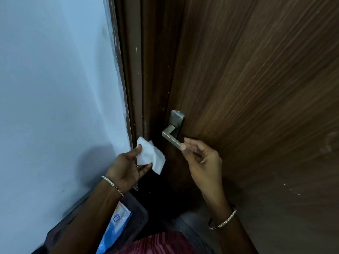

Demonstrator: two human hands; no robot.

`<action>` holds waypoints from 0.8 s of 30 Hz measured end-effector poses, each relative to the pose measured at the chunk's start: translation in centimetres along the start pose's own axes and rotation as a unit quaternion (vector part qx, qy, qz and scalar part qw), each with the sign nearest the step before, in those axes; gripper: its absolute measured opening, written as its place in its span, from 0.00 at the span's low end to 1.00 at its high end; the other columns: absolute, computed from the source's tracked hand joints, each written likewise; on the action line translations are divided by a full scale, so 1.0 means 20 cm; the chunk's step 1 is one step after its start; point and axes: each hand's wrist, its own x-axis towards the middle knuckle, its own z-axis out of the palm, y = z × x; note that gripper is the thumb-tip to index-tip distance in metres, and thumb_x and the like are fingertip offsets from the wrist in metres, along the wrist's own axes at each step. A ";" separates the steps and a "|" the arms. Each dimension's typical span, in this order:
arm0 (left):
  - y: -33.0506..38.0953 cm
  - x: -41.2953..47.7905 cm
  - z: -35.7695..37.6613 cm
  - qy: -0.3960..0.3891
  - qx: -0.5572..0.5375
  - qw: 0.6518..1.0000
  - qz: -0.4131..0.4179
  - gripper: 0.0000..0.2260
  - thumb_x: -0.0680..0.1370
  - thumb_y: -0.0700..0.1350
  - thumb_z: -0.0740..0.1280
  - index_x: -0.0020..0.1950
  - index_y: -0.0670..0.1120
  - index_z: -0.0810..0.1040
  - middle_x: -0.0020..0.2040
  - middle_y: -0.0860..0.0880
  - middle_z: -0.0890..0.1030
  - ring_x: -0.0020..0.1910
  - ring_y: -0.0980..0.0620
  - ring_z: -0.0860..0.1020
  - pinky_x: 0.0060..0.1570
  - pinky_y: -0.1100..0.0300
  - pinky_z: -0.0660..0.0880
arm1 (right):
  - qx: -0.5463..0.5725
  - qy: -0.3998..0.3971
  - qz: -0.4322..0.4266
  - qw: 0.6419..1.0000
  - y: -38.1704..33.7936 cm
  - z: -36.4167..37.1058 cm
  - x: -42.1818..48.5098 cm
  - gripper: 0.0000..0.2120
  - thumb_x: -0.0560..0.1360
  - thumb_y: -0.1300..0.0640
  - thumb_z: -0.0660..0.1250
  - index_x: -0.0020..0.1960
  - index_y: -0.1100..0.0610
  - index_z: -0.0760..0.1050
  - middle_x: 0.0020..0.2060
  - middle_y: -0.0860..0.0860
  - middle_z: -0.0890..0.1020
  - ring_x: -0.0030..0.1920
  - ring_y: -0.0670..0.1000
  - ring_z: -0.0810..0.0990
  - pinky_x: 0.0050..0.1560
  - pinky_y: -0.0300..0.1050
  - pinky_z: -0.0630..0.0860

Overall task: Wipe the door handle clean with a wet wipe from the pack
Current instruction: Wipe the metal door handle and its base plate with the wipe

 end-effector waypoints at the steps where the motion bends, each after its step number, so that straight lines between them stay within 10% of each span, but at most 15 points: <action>1: 0.01 0.00 0.00 -0.007 0.013 0.999 0.035 0.13 0.80 0.46 0.63 0.61 0.41 0.77 0.52 0.44 0.84 0.46 0.49 0.83 0.46 0.56 0.82 | -0.015 -0.010 -0.001 1.000 0.00 0.01 0.00 0.12 0.76 0.54 0.73 0.60 0.52 0.83 0.50 0.42 0.87 0.53 0.36 0.84 0.55 0.35 0.79; 6: -0.04 -0.01 0.15 0.029 0.172 0.945 0.277 0.11 0.82 0.43 0.63 0.59 0.37 0.78 0.50 0.45 0.82 0.53 0.46 0.79 0.50 0.57 0.75 | -0.094 -0.023 -0.012 0.995 0.00 0.03 0.03 0.14 0.76 0.62 0.72 0.61 0.52 0.83 0.51 0.41 0.86 0.50 0.34 0.83 0.56 0.32 0.79; 14: -0.06 0.16 0.33 0.099 0.490 0.663 0.558 0.06 0.82 0.43 0.63 0.54 0.45 0.78 0.47 0.49 0.83 0.44 0.55 0.79 0.44 0.76 0.68 | -0.144 0.000 -0.027 0.989 0.00 0.04 0.02 0.13 0.76 0.60 0.72 0.60 0.51 0.83 0.54 0.44 0.86 0.57 0.41 0.83 0.60 0.31 0.76; 21: 0.00 0.21 0.43 0.106 0.505 0.598 0.613 0.12 0.82 0.41 0.61 0.64 0.42 0.77 0.59 0.44 0.82 0.54 0.60 0.76 0.56 0.77 0.69 | -0.140 0.031 -0.039 0.989 0.02 0.06 -0.01 0.13 0.76 0.61 0.72 0.59 0.51 0.84 0.52 0.42 0.87 0.55 0.37 0.82 0.55 0.20 0.70; 24: 0.00 0.22 0.42 0.056 0.531 0.555 0.638 0.13 0.81 0.40 0.61 0.63 0.41 0.78 0.60 0.44 0.82 0.59 0.53 0.78 0.63 0.63 0.73 | -0.124 0.041 -0.044 0.990 0.03 0.07 -0.02 0.13 0.76 0.61 0.72 0.59 0.52 0.84 0.51 0.41 0.86 0.51 0.27 0.79 0.54 0.20 0.70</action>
